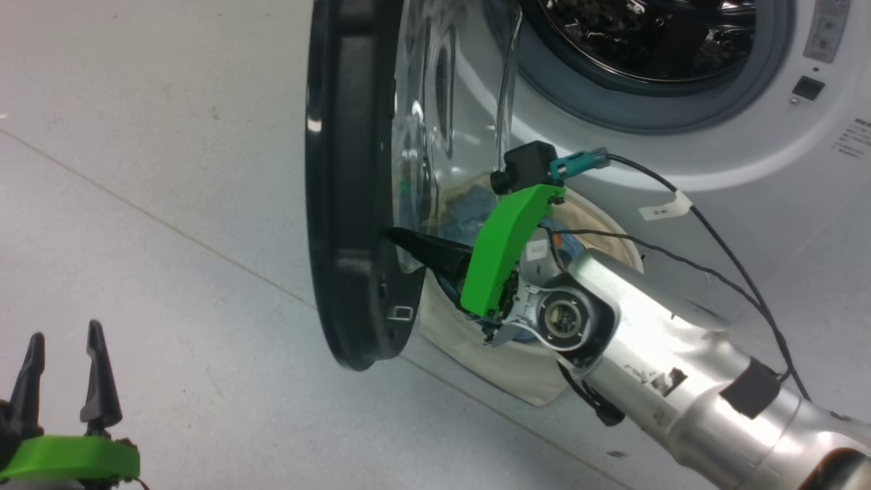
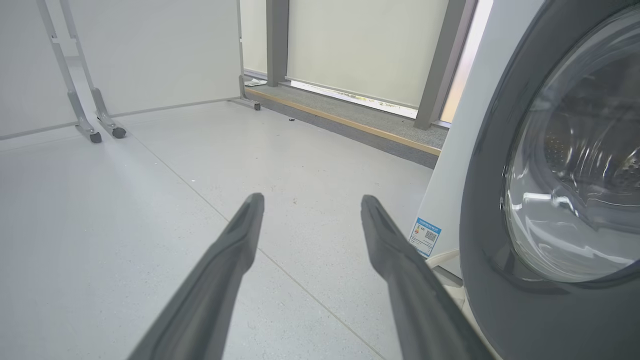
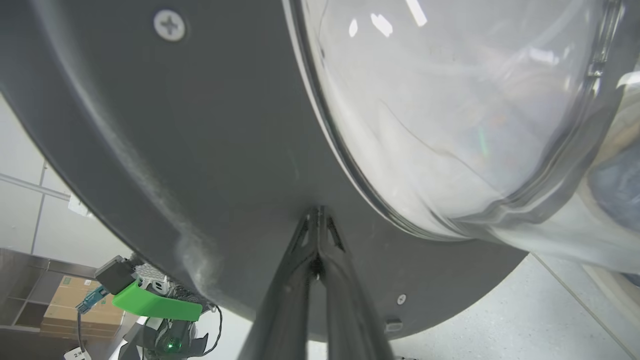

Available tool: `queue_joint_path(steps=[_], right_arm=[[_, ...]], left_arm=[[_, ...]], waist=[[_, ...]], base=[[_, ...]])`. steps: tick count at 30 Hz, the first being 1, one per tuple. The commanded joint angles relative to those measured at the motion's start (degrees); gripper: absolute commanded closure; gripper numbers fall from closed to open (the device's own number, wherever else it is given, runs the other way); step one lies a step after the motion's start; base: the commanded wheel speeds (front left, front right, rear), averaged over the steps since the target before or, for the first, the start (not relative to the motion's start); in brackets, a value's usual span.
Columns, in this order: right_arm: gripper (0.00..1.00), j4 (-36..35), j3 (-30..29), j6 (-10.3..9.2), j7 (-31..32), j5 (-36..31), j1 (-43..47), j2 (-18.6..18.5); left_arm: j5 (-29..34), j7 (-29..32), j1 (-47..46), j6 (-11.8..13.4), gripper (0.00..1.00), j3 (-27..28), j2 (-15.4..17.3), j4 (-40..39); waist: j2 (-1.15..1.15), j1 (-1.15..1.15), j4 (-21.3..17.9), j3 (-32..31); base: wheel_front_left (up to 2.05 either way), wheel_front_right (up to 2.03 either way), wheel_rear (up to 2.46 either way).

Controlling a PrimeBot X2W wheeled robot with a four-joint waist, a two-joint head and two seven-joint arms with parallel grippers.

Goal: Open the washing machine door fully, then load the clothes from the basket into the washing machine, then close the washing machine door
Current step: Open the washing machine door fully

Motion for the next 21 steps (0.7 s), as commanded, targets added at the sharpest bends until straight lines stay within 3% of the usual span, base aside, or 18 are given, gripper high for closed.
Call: queue_joint_path(steps=[1,12,20,21], right_arm=[[1.0,-1.45,-0.02,0.44,-0.71,0.66,-2.04,2.37],[1.0,0.65,2.91,0.44,-3.41,3.06,-4.71,5.77],[1.0,1.59,4.58,0.44,-7.52,3.04,-5.08,5.57],[0.5,1.54,4.5,0.44,-8.93,2.56,-4.72,4.99]], left_arm=[[0.23,-0.69,-0.49,-0.17,0.0,2.6,1.42,-2.42],[0.94,-0.69,-0.03,-0.19,0.0,4.48,0.63,-3.66],[1.17,-0.69,-0.51,-0.24,0.0,4.34,0.66,-3.5],[1.25,-0.69,-0.55,-0.25,0.0,4.2,0.74,-3.32]], waist=[[0.0,-0.01,0.11,0.18],[0.0,-0.01,0.64,0.94],[0.0,-0.01,0.26,0.05],[0.0,-0.01,0.11,-0.32]], base=[[0.0,0.0,0.0],[0.0,0.0,0.0],[0.0,0.0,0.0],[0.0,0.0,0.0]])
